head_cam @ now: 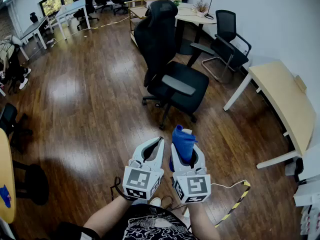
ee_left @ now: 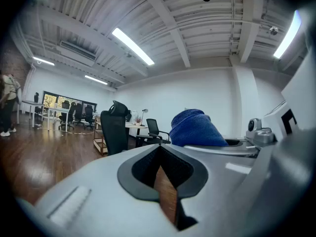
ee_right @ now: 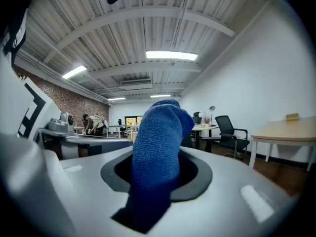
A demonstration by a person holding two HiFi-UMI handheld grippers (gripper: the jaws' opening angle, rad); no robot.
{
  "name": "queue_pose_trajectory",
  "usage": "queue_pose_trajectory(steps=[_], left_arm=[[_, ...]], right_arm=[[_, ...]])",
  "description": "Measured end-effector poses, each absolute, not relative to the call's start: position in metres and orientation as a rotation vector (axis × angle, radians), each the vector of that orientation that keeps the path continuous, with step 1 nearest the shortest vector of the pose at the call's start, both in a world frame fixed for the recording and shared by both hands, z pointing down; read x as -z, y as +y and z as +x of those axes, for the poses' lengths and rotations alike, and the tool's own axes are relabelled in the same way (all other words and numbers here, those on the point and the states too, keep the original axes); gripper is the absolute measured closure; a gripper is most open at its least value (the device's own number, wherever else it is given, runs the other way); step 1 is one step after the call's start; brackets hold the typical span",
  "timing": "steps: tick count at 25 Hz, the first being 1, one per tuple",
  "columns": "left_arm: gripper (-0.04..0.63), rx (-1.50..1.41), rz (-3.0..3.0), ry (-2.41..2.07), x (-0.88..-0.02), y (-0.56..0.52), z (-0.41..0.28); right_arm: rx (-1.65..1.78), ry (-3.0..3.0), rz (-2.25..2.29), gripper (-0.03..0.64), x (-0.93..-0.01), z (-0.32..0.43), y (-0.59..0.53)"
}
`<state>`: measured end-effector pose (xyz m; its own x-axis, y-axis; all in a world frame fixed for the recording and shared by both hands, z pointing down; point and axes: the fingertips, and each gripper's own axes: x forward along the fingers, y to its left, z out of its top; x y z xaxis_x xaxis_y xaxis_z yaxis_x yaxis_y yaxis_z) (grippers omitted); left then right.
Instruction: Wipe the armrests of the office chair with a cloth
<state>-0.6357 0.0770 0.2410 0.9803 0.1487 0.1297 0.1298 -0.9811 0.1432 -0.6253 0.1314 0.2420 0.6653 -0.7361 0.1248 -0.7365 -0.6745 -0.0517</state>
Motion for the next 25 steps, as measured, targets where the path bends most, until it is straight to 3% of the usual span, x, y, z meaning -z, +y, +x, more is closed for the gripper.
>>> queue_pose_trajectory(steps=[25], left_arm=[[0.592, -0.27, 2.89, 0.337, -0.263, -0.081, -0.435]], right_arm=[[-0.417, -1.108, 2.925, 0.476, -0.269, -0.432, -0.025]])
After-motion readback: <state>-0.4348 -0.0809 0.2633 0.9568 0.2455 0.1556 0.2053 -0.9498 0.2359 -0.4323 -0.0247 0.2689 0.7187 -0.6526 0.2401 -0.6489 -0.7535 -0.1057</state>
